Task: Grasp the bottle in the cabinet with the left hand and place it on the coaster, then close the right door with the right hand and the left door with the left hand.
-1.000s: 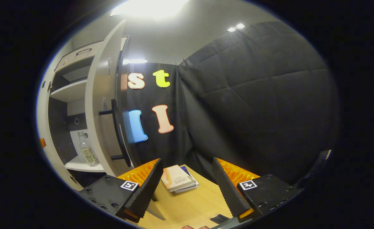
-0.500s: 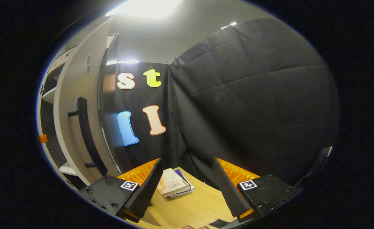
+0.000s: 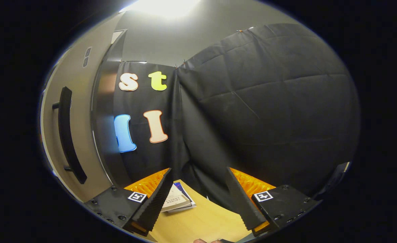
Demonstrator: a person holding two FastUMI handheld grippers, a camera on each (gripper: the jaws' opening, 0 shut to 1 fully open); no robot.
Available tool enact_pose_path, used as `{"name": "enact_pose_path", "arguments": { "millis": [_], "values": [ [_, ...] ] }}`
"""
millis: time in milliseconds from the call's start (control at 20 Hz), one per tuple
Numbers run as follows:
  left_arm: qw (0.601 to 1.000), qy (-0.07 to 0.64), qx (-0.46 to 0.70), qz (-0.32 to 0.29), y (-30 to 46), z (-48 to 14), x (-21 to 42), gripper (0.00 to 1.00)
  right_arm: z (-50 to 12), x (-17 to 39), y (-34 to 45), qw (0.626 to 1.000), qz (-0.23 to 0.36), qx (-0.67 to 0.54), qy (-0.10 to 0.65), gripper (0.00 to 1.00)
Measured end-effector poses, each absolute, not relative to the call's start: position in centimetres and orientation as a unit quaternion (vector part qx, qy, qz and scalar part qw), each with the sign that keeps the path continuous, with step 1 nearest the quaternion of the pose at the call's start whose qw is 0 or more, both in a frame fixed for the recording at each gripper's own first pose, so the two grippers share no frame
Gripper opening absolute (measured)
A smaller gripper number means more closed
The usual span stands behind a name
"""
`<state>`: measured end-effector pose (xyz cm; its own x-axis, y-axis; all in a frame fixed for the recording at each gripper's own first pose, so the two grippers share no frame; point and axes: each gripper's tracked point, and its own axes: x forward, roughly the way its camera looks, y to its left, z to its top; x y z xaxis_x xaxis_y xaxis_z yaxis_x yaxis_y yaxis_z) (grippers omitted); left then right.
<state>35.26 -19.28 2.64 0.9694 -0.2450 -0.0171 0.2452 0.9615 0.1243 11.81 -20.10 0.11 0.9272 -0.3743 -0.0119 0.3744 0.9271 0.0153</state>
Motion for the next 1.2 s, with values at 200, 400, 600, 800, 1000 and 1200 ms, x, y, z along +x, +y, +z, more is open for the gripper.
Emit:
{"name": "enact_pose_path", "arguments": {
  "millis": [200, 400, 600, 800, 1000, 1200],
  "values": [
    [0.989, 0.013, 0.052, -0.139, -20.7, 1.0, 38.3, 0.93, 0.1, 13.6, -20.6, 0.982, -0.189, 0.014, 0.006, 0.99],
    [0.990, 0.013, 0.054, -0.129, -20.6, 0.3, 40.9, 0.94, 0.0, 14.6, -21.4, 0.981, -0.194, 0.026, 0.008, 0.99],
    [0.989, 0.011, 0.029, -0.146, -21.5, 0.0, 42.1, 0.92, 0.8, 15.9, -21.2, 0.983, -0.179, 0.033, -0.004, 0.95],
    [0.988, 0.029, 0.041, -0.143, -21.6, -1.2, 43.1, 0.91, 1.2, 17.0, -20.8, 0.985, -0.170, 0.039, -0.014, 0.99],
    [0.985, 0.027, 0.048, -0.162, -22.5, -1.4, 43.9, 0.48, 0.4, 18.2, -20.3, 0.986, -0.158, 0.052, 0.000, 0.99],
    [0.981, 0.035, 0.069, -0.177, -23.9, -1.4, 43.6, 0.38, 0.2, 18.8, -20.1, 0.988, -0.149, 0.038, 0.003, 0.99]
  ]
}}
